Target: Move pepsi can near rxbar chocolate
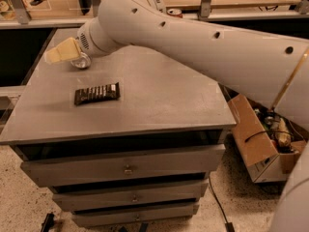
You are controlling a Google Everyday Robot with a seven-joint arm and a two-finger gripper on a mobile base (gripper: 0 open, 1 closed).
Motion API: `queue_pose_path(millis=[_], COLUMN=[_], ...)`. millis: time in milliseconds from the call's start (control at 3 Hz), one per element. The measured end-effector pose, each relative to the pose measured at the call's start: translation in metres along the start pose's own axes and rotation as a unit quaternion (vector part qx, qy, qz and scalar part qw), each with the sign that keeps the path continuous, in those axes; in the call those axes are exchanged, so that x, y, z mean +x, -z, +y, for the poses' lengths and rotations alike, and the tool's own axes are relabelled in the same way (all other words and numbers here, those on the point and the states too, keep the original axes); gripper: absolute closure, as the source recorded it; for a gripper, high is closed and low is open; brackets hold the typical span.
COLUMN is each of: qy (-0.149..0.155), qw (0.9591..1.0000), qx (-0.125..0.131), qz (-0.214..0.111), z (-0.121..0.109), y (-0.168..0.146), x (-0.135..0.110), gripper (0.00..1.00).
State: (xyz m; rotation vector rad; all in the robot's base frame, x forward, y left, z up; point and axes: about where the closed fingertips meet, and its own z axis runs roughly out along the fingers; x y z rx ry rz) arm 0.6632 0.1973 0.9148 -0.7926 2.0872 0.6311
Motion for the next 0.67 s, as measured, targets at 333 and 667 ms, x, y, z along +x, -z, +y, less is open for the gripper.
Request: queue_pose_path(millis=[333,667], qy=[-0.018,-0.02], qw=[0.9996,0.9996], qx=[0.005,0.005], qz=[-0.018,-0.022], z=[-0.0034,-0.0028], y=[0.0009,0.0008], x=[0.0009,-0.0005], gripper=[0.0,0.0])
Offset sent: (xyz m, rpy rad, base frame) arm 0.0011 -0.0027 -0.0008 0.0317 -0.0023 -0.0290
